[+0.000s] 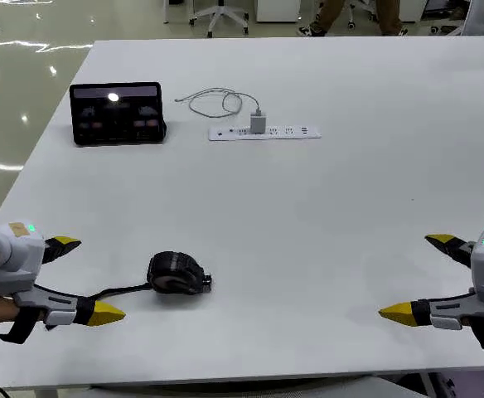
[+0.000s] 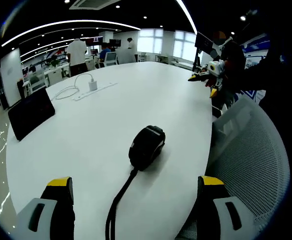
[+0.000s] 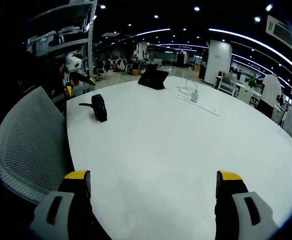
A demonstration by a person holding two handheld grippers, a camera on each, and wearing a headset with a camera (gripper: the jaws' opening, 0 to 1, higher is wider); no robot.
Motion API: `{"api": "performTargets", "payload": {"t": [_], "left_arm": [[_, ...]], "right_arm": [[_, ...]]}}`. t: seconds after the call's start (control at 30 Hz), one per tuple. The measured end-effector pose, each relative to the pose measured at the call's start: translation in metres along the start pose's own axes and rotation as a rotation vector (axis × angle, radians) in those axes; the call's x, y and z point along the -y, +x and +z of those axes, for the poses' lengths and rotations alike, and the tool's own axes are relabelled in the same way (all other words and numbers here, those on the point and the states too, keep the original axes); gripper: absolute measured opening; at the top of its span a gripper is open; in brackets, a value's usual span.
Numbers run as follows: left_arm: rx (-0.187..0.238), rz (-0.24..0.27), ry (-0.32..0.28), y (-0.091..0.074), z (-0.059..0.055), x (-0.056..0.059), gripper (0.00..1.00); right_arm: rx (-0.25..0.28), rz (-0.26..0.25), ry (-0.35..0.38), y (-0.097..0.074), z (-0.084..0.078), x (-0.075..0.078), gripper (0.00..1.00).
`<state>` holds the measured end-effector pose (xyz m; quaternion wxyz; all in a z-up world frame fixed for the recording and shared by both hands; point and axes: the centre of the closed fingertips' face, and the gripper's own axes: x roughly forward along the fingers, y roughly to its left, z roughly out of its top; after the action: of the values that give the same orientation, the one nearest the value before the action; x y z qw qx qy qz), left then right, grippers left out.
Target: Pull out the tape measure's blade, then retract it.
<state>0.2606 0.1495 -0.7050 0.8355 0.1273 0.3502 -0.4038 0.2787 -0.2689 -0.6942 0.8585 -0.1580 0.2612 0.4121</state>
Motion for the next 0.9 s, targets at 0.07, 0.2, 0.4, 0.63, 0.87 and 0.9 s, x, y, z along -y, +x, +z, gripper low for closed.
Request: {"api": "performTargets", "payload": {"t": [0.07, 0.2, 0.4, 0.63, 0.87, 0.9], "left_arm": [[-0.014, -0.02, -0.021, 0.007, -0.004, -0.002, 1.0], [-0.068, -0.024, 0.033, 0.015, -0.011, -0.005, 1.0], [-0.095, -0.08, 0.144, 0.026, -0.005, 0.004, 0.98], [-0.117, -0.117, 0.231, 0.035, 0.015, 0.0, 0.96], [-0.212, -0.137, 0.327, 0.048, 0.021, 0.0, 0.84], [-0.216, -0.143, 0.336, 0.051, 0.023, 0.002, 0.84]], "right_arm": [[-0.005, 0.014, -0.006, 0.004, 0.0, -0.002, 1.0], [-0.037, 0.03, -0.019, 0.009, -0.003, -0.006, 1.0], [-0.042, 0.071, -0.022, 0.022, -0.008, -0.019, 1.0], [-0.042, 0.103, -0.016, 0.04, -0.001, -0.025, 1.0], [-0.026, 0.141, -0.051, 0.056, 0.016, -0.036, 1.0], [-0.024, 0.146, -0.051, 0.058, 0.017, -0.037, 1.0]]}}
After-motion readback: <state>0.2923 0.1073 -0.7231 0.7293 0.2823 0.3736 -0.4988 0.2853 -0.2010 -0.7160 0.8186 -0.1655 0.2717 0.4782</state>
